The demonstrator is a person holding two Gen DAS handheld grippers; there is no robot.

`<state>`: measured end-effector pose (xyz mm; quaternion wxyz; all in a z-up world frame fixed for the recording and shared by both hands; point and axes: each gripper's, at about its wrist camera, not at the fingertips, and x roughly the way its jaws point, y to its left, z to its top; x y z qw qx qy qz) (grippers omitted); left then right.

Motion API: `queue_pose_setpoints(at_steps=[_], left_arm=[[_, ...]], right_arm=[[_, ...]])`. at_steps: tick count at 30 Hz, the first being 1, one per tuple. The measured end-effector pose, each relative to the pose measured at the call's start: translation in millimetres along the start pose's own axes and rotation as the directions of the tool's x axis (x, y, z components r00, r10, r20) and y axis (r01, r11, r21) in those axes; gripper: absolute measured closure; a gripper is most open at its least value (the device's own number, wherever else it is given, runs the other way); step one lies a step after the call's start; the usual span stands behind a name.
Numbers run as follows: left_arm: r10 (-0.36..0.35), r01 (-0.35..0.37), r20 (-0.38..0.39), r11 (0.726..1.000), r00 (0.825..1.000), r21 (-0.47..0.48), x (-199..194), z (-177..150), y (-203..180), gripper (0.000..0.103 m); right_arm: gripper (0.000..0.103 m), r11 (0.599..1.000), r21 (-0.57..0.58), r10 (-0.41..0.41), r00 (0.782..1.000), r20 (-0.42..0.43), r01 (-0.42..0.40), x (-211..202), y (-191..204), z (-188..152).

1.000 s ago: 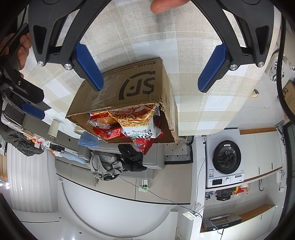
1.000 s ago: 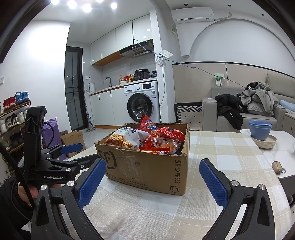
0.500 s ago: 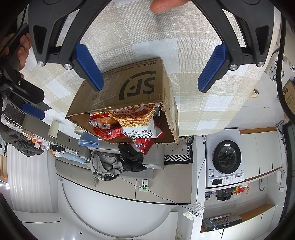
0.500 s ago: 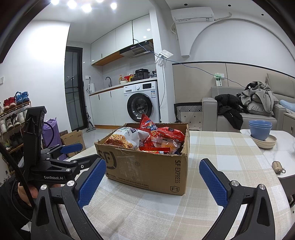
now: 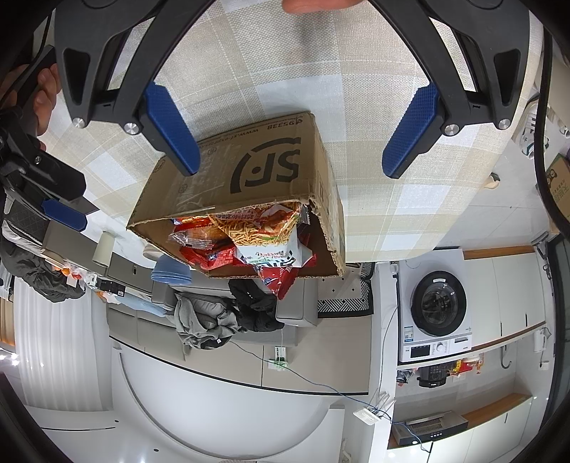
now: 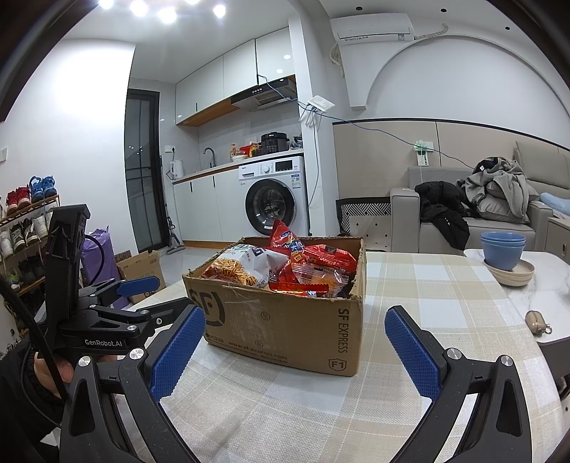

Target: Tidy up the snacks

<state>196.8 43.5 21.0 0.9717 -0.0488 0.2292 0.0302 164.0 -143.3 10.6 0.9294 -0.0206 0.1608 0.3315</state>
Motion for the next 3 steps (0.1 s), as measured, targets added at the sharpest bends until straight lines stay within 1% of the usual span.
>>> queue_pose_setpoints(at_steps=[3], left_arm=[[-0.003,0.003,-0.002,1.0,1.0,0.001,1.2,0.5,-0.4,0.001]], right_arm=[[0.0,1.0,0.001,0.0,1.0,0.0,0.0,0.0,0.0,0.0]])
